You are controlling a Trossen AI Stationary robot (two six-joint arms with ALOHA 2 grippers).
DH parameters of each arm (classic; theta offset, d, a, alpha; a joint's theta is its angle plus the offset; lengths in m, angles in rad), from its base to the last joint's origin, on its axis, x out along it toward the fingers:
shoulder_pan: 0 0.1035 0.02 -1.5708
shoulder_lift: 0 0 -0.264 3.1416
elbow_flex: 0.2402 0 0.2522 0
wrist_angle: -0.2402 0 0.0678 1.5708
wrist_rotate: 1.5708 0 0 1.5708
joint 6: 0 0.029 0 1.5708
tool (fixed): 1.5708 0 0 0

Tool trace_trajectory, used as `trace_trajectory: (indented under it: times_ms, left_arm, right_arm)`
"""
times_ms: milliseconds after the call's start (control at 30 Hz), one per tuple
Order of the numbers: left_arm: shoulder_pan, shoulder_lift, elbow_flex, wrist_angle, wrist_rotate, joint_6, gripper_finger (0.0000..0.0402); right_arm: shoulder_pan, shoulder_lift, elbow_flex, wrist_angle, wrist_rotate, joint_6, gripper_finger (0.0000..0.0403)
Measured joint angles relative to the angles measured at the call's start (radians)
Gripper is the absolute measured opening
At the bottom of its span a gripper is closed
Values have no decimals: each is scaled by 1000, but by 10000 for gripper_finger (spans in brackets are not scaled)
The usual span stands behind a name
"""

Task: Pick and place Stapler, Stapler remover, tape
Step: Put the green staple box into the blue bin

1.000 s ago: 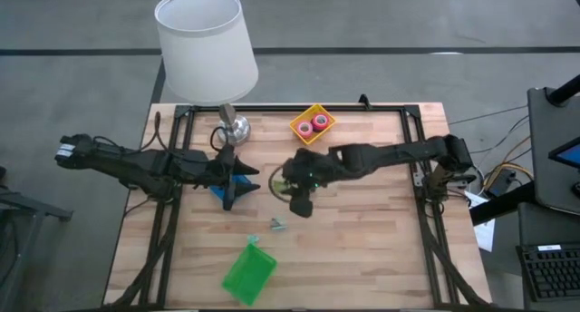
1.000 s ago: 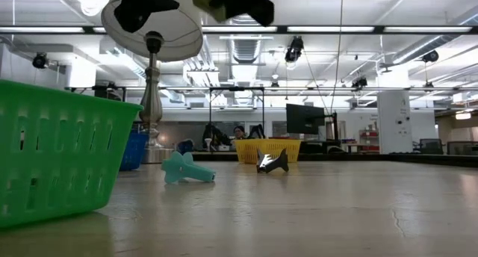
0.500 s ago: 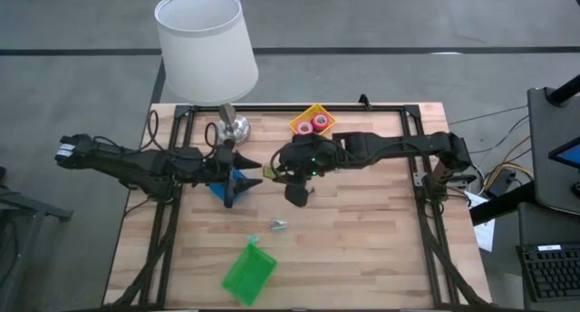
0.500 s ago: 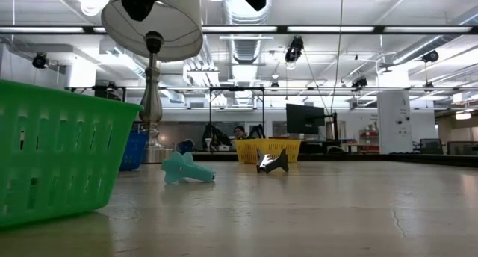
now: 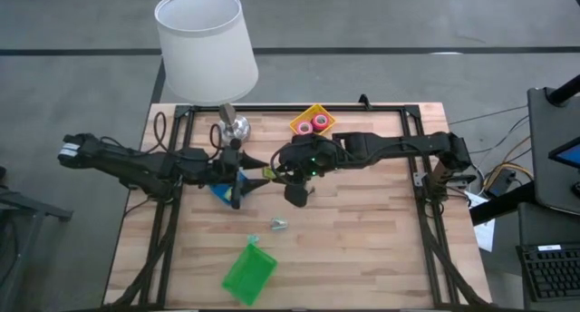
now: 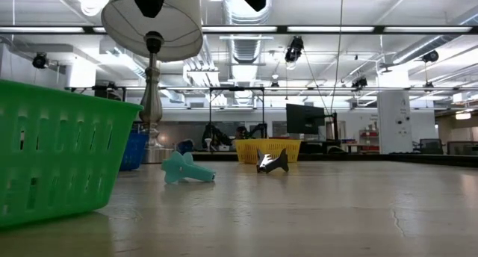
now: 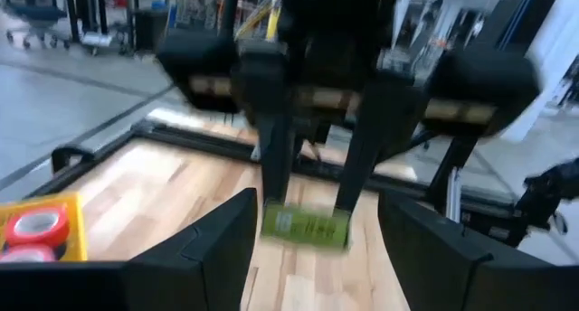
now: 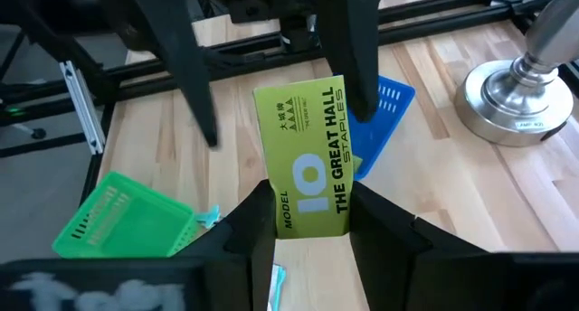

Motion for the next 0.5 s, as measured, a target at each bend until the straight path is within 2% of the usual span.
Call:
trace_trajectory:
  times_ms: [500]
  left_arm:
    - [1, 3, 0, -38, 13, -1, 234]
  right_arm:
    - [-1, 1, -3, -1, 3, 9, 114]
